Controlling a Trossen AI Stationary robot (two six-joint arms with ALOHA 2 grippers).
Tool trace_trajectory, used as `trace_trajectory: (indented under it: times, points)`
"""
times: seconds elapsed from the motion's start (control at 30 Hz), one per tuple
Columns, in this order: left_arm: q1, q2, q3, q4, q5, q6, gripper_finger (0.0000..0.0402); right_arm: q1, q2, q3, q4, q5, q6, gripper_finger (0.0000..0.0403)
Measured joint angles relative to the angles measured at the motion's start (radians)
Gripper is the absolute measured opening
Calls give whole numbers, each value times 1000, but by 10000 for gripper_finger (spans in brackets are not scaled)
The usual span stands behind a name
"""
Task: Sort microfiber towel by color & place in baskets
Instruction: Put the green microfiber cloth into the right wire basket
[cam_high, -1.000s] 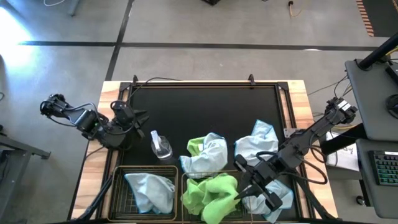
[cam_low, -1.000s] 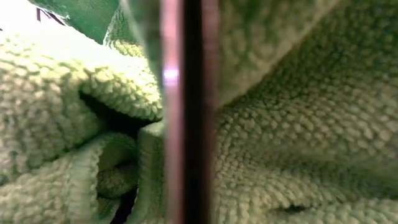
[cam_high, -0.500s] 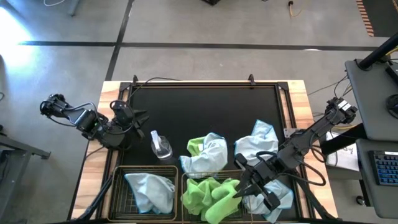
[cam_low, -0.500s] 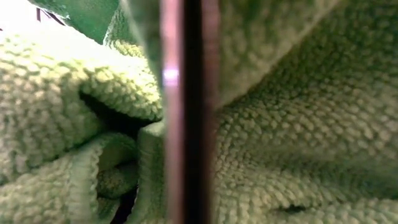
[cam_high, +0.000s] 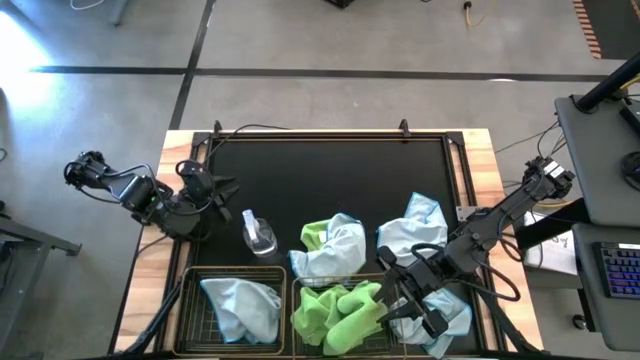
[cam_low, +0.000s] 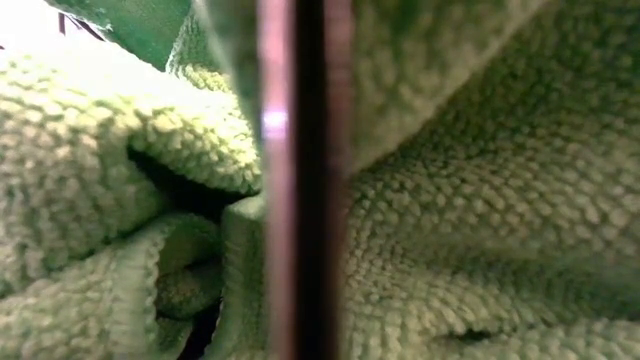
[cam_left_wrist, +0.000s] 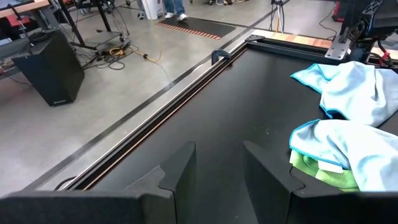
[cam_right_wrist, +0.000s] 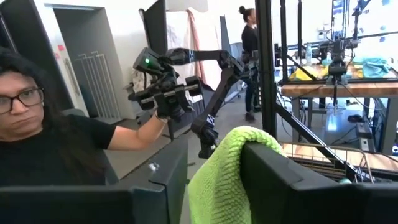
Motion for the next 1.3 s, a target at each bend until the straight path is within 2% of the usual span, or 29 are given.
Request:
trace_trajectory:
  times: [0.1, 0.23, 0.53, 0.83, 0.97, 1.1, 1.3]
  points:
    - [0, 0, 0, 0, 0, 0, 113, 0, 0, 0, -52, -2, 21, 151]
    - [0, -3, 0, 0, 0, 0, 113, 0, 0, 0, -156, -3, 152, 159]
    - [0, -7, 0, 4, 0, 0, 113, 0, -1, 0, -403, -5, 273, 140]
    - [0, -7, 0, 8, 0, 10, 113, 0, -1, 0, -719, -2, 554, 128]
    - [0, -7, 0, 8, 0, 11, 113, 0, -1, 0, -779, -2, 632, 130]
    - [0, -7, 0, 8, 0, 11, 113, -1, 2, 0, -782, 2, 651, 127]
    - [0, -7, 0, 8, 0, 11, 113, -37, 2, 0, -781, 116, 565, 125]
